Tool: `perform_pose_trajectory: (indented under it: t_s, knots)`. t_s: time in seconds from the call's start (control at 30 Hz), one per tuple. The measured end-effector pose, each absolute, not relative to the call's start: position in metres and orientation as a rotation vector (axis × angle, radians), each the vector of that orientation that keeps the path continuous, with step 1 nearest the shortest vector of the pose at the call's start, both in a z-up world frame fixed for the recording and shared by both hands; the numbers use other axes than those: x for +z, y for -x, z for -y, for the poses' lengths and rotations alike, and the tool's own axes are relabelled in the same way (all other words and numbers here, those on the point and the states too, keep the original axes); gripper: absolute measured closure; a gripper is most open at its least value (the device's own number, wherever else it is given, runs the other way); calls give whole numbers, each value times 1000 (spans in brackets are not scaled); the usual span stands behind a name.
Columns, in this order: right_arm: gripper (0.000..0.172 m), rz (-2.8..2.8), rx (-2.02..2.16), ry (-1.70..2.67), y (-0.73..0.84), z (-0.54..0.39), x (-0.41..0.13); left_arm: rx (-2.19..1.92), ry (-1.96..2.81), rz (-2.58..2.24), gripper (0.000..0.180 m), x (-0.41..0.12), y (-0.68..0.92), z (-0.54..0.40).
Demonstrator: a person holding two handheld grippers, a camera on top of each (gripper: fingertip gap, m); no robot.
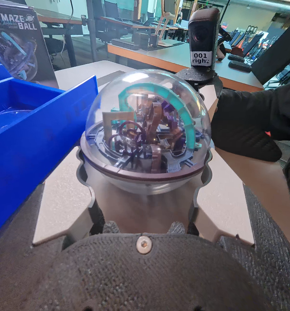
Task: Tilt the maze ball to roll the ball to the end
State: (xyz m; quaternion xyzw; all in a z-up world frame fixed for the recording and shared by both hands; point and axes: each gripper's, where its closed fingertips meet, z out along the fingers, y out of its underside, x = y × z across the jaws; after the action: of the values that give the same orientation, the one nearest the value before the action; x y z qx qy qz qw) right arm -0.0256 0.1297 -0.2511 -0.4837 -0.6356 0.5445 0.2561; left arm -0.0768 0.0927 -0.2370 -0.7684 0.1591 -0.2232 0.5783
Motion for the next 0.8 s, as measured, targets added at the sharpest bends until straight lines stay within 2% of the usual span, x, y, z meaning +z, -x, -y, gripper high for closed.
perform_pose_trajectory:
  t_s: [0.8]
  knots:
    - [46, 1693, 1311, 1312, 30, -118, -244, -576, 1760, -417, 43, -242, 77, -87]
